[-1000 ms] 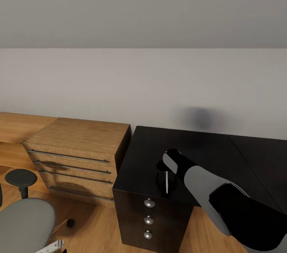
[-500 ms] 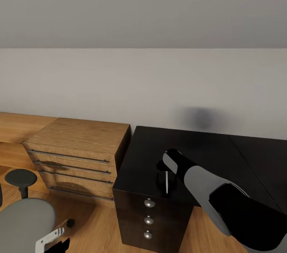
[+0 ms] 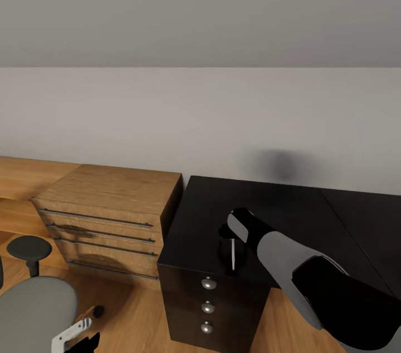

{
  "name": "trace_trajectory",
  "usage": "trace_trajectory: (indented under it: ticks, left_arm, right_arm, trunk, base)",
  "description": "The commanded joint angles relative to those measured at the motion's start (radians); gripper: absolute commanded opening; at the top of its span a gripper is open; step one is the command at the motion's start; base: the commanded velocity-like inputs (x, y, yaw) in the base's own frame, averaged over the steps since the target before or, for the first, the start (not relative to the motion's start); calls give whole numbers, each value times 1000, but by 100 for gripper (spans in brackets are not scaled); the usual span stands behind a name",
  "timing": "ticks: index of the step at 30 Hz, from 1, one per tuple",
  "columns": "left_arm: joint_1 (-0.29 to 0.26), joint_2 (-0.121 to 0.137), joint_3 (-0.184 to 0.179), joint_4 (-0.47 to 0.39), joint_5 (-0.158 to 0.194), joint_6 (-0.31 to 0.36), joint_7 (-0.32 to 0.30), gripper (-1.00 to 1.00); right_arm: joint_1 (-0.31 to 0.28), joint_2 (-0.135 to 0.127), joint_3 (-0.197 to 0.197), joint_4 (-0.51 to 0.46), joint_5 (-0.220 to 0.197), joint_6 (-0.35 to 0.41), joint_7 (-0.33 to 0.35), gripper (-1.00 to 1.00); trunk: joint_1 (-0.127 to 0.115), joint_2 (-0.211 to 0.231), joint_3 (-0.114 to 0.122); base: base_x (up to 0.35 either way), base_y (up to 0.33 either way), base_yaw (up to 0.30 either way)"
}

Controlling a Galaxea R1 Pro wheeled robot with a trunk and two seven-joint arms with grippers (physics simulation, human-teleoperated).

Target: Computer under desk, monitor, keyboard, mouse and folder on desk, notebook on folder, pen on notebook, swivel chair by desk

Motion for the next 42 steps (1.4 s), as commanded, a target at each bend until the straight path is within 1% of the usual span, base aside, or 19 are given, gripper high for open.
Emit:
trace_trajectory:
  ticks: [1,3,12,39,42]
  left_arm:
    - [0,-1,0,-8,10,5,6,100]
    - [0,-1,0,-9,10,5,6,100]
    - [2,-24,4,-26,10,6,9,100]
    - [2,-27,5,-27,10,5,10,100]
    - [2,-27,5,-27,10,5,10,100]
  right_arm:
    - [-1,0,7,-1,-11,3,-7,100]
    - [-1,0,7,-1,-11,3,-7,100]
    - [0,0,10,-5,-10,3,-8,100]
    - [0,0,11,-4,-10,5,-8,100]
    - [0,0,11,-4,-10,5,-8,100]
  trunk:
    - [0,-1,-1]
    - [0,-1,-1]
    - [0,-1,-1]
    - [0,-1,-1]
    - [12,-22,-10]
  base:
    - [0,0,0]
    - [0,0,0]
    - [0,0,0]
    - [0,0,0]
    - [0,0,0]
